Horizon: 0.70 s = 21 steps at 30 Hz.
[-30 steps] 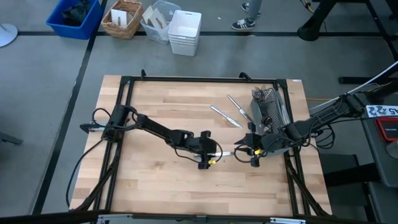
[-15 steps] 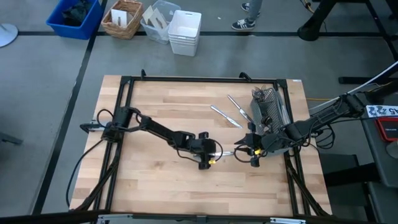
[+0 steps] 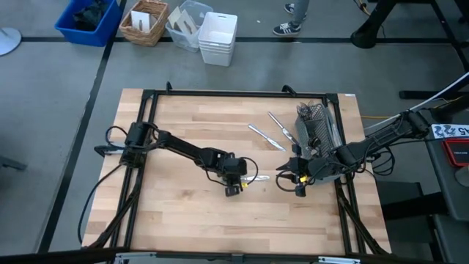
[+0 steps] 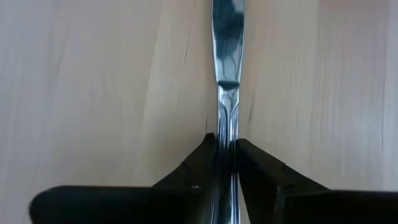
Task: Sort silverware
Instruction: Put the bottom knife into the middle section of the utensil holder
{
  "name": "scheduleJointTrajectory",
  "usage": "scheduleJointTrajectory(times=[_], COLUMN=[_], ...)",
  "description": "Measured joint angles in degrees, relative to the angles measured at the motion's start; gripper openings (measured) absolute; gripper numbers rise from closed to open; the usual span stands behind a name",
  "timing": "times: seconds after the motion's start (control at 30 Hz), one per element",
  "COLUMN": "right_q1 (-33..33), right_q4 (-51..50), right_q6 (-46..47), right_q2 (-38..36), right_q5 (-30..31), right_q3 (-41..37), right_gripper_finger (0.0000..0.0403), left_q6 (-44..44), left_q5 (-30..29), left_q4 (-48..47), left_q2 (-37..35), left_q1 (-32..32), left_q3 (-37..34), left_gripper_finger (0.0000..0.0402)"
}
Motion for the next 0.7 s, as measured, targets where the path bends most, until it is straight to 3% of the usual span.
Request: scheduleJointTrajectory(times=[0.27, 0.7], right_q1=[0.0, 0.0], right_q4=[0.0, -0.2], right_q6=[0.0, 0.2], right_q2=[0.0, 0.0], right_q5=[0.0, 0.0], right_q3=[0.0, 0.0], right_gripper_finger=[0.0101, 0.0101], left_q6=[-2.7, -4.7], left_q5=[1.9, 6.9], left_q4=[-13.1, -24.6], left_q2=[-1.6, -6.4], left_q1=[-0.2, -1.8], left_q3=[0.0, -0.6], left_gripper_finger=[0.0063, 0.0062])
